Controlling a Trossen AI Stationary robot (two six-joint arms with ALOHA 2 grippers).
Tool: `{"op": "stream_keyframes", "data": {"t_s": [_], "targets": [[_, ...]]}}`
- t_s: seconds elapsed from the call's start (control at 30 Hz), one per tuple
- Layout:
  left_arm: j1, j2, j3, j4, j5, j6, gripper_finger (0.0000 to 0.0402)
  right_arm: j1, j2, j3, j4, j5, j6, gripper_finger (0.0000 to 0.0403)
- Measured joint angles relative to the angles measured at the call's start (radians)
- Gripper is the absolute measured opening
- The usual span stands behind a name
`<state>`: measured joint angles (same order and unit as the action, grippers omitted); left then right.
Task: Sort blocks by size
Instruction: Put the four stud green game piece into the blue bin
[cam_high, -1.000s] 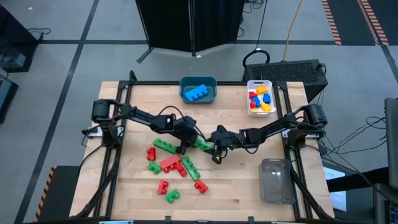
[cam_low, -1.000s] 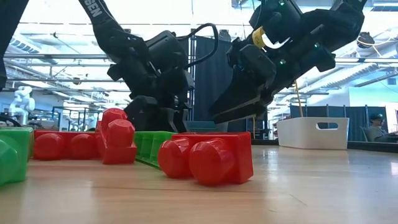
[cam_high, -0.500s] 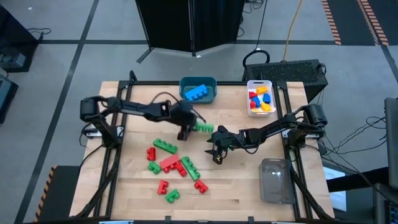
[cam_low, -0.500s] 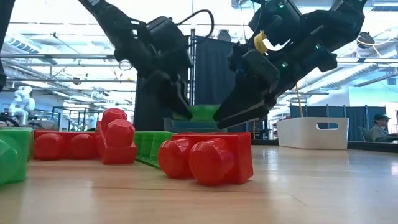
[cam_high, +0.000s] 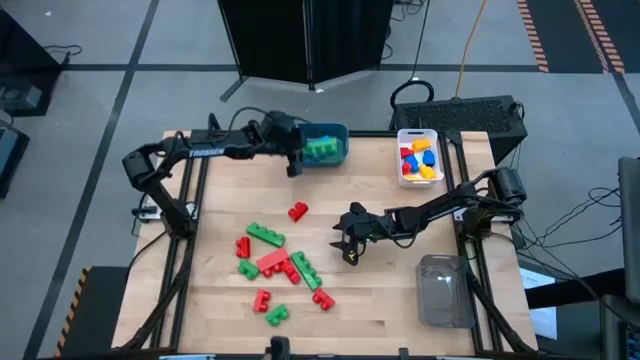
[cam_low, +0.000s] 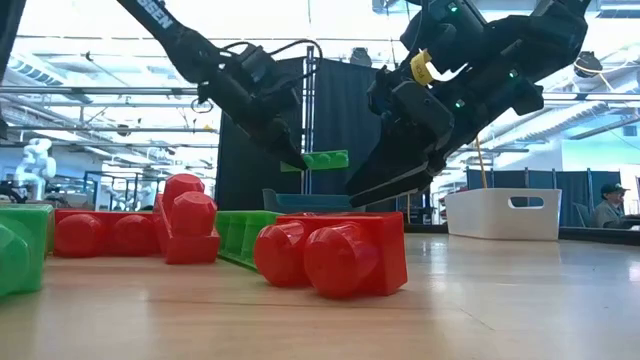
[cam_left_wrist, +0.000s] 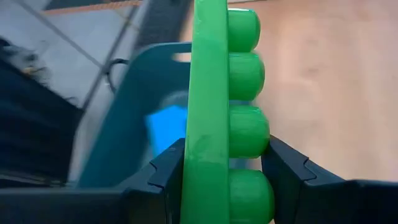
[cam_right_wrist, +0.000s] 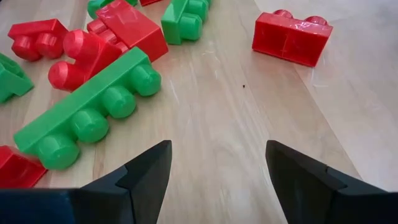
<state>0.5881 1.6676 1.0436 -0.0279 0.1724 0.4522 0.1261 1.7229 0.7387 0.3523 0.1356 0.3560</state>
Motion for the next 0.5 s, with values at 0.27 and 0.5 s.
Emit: {"op": "stream_keyframes", "data": {"t_s": [0.27,0.5], "targets": [[0.092,0.078,0.009,0.086,0.122,-0.002,0.0153,0.000,0.000,0.000,0.005,-0.001,-0.005,0.0247],[0.098,0.127,0.009,0.103,0.071,-0.029,0.0153,-0.003,0.000,0.000,0.012,-0.001,-0.013,0.0247]]}}
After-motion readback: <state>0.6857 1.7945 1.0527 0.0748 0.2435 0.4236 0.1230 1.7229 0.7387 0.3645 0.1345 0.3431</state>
